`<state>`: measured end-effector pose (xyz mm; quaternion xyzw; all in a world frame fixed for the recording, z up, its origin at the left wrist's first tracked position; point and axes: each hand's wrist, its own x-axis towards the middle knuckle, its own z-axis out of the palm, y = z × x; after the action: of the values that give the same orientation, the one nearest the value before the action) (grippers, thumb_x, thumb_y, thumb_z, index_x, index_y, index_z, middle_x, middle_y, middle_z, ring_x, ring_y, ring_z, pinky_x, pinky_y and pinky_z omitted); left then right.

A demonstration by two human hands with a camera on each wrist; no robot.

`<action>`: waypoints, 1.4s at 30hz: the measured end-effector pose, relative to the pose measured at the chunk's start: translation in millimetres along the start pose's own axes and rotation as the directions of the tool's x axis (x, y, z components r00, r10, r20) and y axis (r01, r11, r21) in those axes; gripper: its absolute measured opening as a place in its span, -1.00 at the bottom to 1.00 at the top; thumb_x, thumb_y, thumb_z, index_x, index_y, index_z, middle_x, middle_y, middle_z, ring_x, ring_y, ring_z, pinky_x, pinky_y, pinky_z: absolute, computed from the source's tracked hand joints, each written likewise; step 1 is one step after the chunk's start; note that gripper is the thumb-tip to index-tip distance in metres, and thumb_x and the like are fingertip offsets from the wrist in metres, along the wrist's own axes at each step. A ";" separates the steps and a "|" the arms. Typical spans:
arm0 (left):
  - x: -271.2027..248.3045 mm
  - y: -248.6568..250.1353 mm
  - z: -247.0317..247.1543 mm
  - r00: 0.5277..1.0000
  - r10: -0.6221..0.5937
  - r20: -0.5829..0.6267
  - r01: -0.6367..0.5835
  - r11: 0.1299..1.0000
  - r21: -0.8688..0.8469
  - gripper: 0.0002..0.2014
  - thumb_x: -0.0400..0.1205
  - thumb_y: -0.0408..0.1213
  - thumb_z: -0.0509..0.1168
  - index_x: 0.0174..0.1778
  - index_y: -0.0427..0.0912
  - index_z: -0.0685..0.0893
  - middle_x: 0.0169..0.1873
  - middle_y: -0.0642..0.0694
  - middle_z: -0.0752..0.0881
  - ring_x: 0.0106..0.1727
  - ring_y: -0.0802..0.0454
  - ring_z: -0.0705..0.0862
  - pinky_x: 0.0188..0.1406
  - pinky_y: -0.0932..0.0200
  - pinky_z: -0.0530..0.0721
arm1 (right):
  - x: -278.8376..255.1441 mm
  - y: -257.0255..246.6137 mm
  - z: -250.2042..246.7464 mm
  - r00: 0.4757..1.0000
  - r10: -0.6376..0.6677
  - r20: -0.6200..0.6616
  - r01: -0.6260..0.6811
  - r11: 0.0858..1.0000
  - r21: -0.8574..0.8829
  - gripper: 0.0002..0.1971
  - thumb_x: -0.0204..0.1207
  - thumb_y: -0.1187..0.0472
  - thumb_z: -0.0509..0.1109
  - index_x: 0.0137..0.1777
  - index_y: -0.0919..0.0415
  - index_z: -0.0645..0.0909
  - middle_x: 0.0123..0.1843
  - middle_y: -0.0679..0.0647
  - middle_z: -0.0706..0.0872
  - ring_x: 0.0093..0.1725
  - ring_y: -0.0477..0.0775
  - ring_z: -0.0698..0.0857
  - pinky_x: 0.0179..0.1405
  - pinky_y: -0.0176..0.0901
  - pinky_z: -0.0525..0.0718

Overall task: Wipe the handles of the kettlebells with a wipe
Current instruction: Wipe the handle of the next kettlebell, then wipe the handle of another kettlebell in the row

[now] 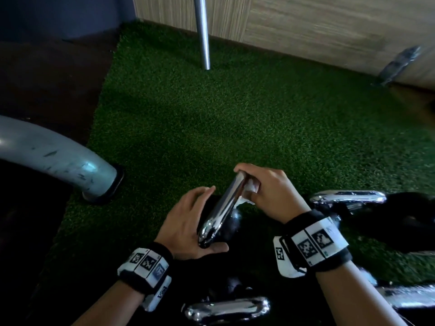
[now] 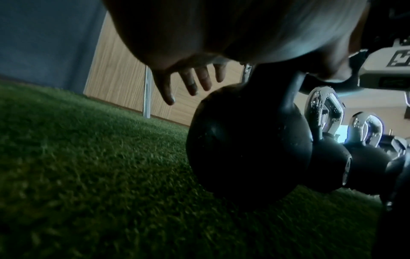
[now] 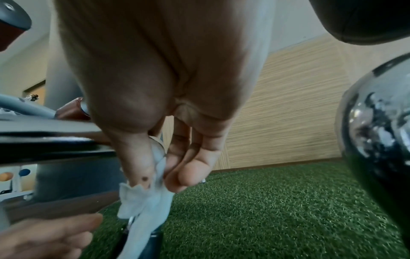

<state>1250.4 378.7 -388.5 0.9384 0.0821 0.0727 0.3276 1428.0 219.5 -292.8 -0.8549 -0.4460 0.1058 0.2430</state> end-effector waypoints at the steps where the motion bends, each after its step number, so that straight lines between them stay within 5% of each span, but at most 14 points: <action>1: -1.6 -2.3 -1.9 0.998 0.019 -0.060 -0.016 0.999 0.048 0.20 0.27 0.60 0.42 0.76 0.10 0.19 0.58 0.05 0.34 0.59 0.03 0.40 0.45 -0.16 0.57 | -1.2 -0.7 -0.9 1.000 0.029 0.007 -0.029 1.000 -0.007 -0.42 0.41 0.30 0.63 0.39 -0.14 0.65 -0.21 -0.25 0.59 -0.17 -0.22 0.59 -0.14 -0.56 0.46; 4: -9.4 -6.2 -4.3 0.972 0.038 -0.232 -0.025 0.998 0.060 -0.16 0.28 0.45 0.54 0.47 0.20 0.59 0.29 0.12 0.59 0.26 0.06 0.68 0.16 -0.09 0.73 | -13.8 -1.1 -8.8 0.996 0.093 0.009 -0.093 0.995 -0.036 -0.51 0.46 0.26 0.54 0.35 -0.15 0.66 -0.14 -0.17 0.66 -0.06 -0.01 0.73 -0.05 -0.29 0.59; 8: -12.8 -14.1 -7.4 0.939 -0.207 -0.276 0.196 0.978 -0.068 -0.46 0.30 0.45 0.48 0.03 0.17 0.77 -0.09 0.30 0.77 -0.03 0.34 0.77 0.00 0.11 0.79 | -35.7 -4.8 -15.5 0.986 0.167 0.026 -0.166 0.985 -0.037 -0.61 0.48 0.28 0.51 0.29 -0.04 0.72 -0.13 -0.06 0.75 0.01 0.11 0.81 0.01 -0.16 0.73; 12: -5.2 -11.3 -8.3 0.932 -0.281 -0.229 0.249 0.955 -0.162 -0.56 0.31 0.28 0.61 -0.01 0.11 0.86 -0.10 0.29 0.84 0.06 0.44 0.75 0.21 0.17 0.73 | -51.1 -8.4 -12.4 0.981 0.192 0.026 -0.191 0.980 -0.047 -0.52 0.51 0.32 0.46 0.44 0.02 0.67 0.22 0.07 0.82 0.26 0.16 0.77 0.26 -0.05 0.76; 17: 3.5 -6.7 -24.3 0.928 -0.371 -0.032 0.366 0.925 -0.106 -0.60 0.33 0.17 0.66 0.07 0.24 0.84 0.00 0.29 0.83 0.13 0.40 0.73 0.32 0.24 0.65 | -51.3 -8.0 -23.3 0.980 0.187 0.060 -0.187 0.982 -0.013 -0.58 0.49 0.33 0.48 0.36 0.07 0.74 0.18 0.13 0.82 0.22 0.21 0.78 0.26 -0.08 0.74; 19: 10.8 -6.9 -45.5 0.880 -0.430 0.203 0.426 0.902 0.069 -0.53 0.35 0.10 0.69 0.16 0.22 0.78 0.08 0.25 0.77 0.15 0.24 0.72 0.31 0.20 0.65 | -53.4 -6.7 -36.1 0.980 0.193 0.055 -0.194 0.981 0.012 -0.59 0.49 0.27 0.53 0.35 0.08 0.76 0.05 0.12 0.84 0.10 0.15 0.80 0.16 -0.20 0.71; 21: 20.6 -1.0 -74.9 0.860 -0.431 0.275 0.402 0.902 0.157 -0.61 0.44 -0.23 0.63 0.11 0.22 0.73 0.07 0.14 0.78 0.12 0.12 0.75 0.24 0.10 0.71 | -59.9 -4.1 -55.2 0.980 0.201 0.000 -0.201 0.978 0.051 -0.60 0.48 0.20 0.60 0.34 0.06 0.76 -0.19 -0.03 0.75 -0.16 -0.04 0.74 -0.13 -0.41 0.59; 24: 36.8 27.0 -111.5 0.941 -0.337 0.028 0.338 0.939 -0.055 -0.40 0.56 -0.66 0.28 0.16 0.25 0.69 0.12 0.11 0.76 0.08 0.13 0.77 0.16 0.10 0.74 | -73.1 -1.7 -90.6 0.964 0.239 -0.114 -0.235 0.971 0.046 -0.76 0.45 0.17 0.64 0.09 0.02 0.75 -0.31 -0.18 0.60 -0.31 -0.29 0.57 -0.38 -0.54 0.49; 27: 50.3 83.4 -112.7 0.957 -0.157 -0.246 0.122 0.981 -0.149 -0.50 0.61 -0.63 0.24 0.25 0.05 0.74 0.08 0.13 0.76 0.03 0.22 0.75 0.06 0.30 0.66 | -94.3 -2.2 -124.1 0.942 0.263 -0.206 -0.274 0.961 -0.027 -0.85 0.45 0.17 0.64 -0.04 0.01 0.74 -0.29 -0.21 0.61 -0.29 -0.35 0.56 -0.36 -0.56 0.46; 31: 49.1 149.4 -74.8 0.991 0.040 -0.129 -0.074 0.961 -0.267 -0.66 0.64 -0.44 0.34 0.23 0.05 0.78 0.00 0.15 0.80 -0.03 0.31 0.76 0.01 0.46 0.68 | -123.5 -11.3 -160.3 0.929 0.292 -0.226 -0.319 0.944 -0.089 -0.83 0.43 0.20 0.65 -0.16 -0.06 0.72 -0.23 -0.13 0.75 -0.25 -0.26 0.66 -0.29 -0.55 0.52; 33: 49.4 169.5 -54.5 0.998 0.058 -0.032 -0.065 0.959 -0.277 -0.67 0.64 -0.38 0.37 0.26 0.04 0.78 0.04 0.12 0.81 0.01 0.20 0.79 0.10 0.34 0.72 | -139.8 -17.3 -174.9 0.919 0.322 -0.229 -0.354 0.928 -0.119 -0.81 0.41 0.21 0.66 -0.19 -0.09 0.73 -0.20 -0.09 0.78 -0.21 -0.17 0.70 -0.27 -0.51 0.54; 35: 49.4 181.1 -40.0 0.999 0.029 0.038 -0.018 0.967 -0.254 -0.67 0.63 -0.34 0.37 0.29 0.03 0.77 0.08 0.09 0.81 0.11 0.12 0.78 0.20 0.22 0.72 | -157.2 -23.1 -187.6 0.903 0.350 -0.247 -0.390 0.910 -0.137 -0.82 0.38 0.19 0.69 -0.21 -0.10 0.76 -0.20 -0.10 0.79 -0.22 -0.11 0.71 -0.17 -0.25 0.59; 38: 44.7 186.8 -24.0 0.989 -0.067 0.129 0.096 0.967 -0.237 -0.65 0.62 -0.31 0.37 0.33 0.00 0.75 0.14 0.05 0.81 0.21 0.05 0.76 0.28 0.20 0.67 | -180.9 -32.8 -200.7 0.907 0.342 -0.247 -0.398 0.886 -0.236 -0.89 0.36 0.12 0.71 -0.17 -0.03 0.83 -0.22 -0.20 0.76 -0.25 -0.17 0.70 -0.19 -0.28 0.50; 42: 40.8 193.0 -8.1 0.970 -0.156 0.185 0.198 0.951 -0.238 -0.59 0.57 -0.26 0.39 0.36 0.03 0.72 0.19 0.07 0.80 0.30 0.03 0.74 0.40 0.09 0.64 | -193.6 -40.2 -213.9 0.904 0.341 -0.259 -0.404 0.878 -0.255 -0.86 0.38 0.14 0.68 -0.07 -0.04 0.85 -0.09 -0.06 0.85 -0.09 -0.03 0.79 -0.09 -0.19 0.58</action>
<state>1309.3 242.9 -257.8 0.8802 0.1289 -0.0247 0.4561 1372.1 12.7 -95.4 -0.9582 -0.2553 -0.0081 0.1291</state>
